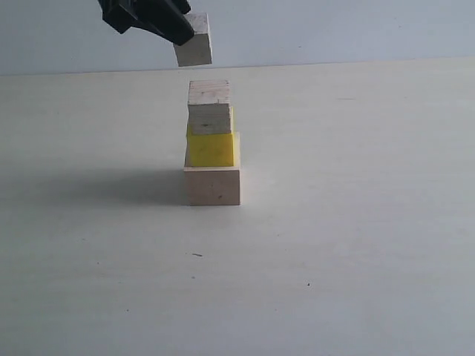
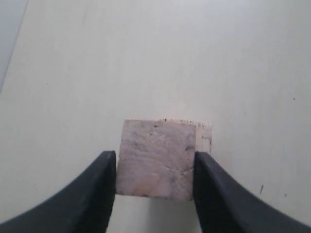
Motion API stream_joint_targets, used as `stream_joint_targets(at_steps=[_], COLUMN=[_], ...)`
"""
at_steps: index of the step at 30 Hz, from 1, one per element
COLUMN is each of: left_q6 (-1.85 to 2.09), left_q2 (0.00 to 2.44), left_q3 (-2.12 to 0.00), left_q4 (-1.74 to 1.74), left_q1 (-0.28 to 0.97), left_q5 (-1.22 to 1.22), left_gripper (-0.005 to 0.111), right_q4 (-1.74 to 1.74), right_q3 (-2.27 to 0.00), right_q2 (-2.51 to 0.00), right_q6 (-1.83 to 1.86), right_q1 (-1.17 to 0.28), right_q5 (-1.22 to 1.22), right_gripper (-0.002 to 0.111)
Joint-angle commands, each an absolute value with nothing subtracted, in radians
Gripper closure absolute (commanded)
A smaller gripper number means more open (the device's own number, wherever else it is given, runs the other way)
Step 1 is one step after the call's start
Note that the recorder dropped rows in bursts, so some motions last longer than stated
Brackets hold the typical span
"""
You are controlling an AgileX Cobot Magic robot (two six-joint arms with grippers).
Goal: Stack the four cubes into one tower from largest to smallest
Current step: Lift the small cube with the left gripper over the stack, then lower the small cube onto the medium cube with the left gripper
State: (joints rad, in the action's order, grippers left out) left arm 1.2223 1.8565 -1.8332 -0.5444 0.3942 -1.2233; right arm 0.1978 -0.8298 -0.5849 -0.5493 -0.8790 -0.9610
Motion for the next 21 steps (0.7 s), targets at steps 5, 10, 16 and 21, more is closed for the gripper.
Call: stream_joint_targets(at_steps=[5,10,16,21], left_q6=[1.169,1.155,1.155,1.155], left_q2=[1.894,1.895,1.895,1.895], left_q3=[-1.841,-1.841,-1.841,-1.841], left_q4=[-0.477,-0.474,-0.503,-0.515], left_q1=[0.453,0.455,0.455,0.455], left_q5=[-1.221,-1.221,-1.221,-1.221], left_gripper=[0.107,0.107,0.107,0.107], right_q4=[0.202,0.202,0.202,0.195], right_q3=[-0.825,-0.825,-0.825,-0.825], right_q2=[-0.579,-0.579,-0.579,-0.579], right_q6=[-0.549,-0.549,-0.549,-0.549], right_q1=[-0.883,-0.883,-0.883,-0.883], right_q5=[-0.955,-0.955,-0.955,-0.955], right_gripper=[0.108,0.108,0.108,0.108])
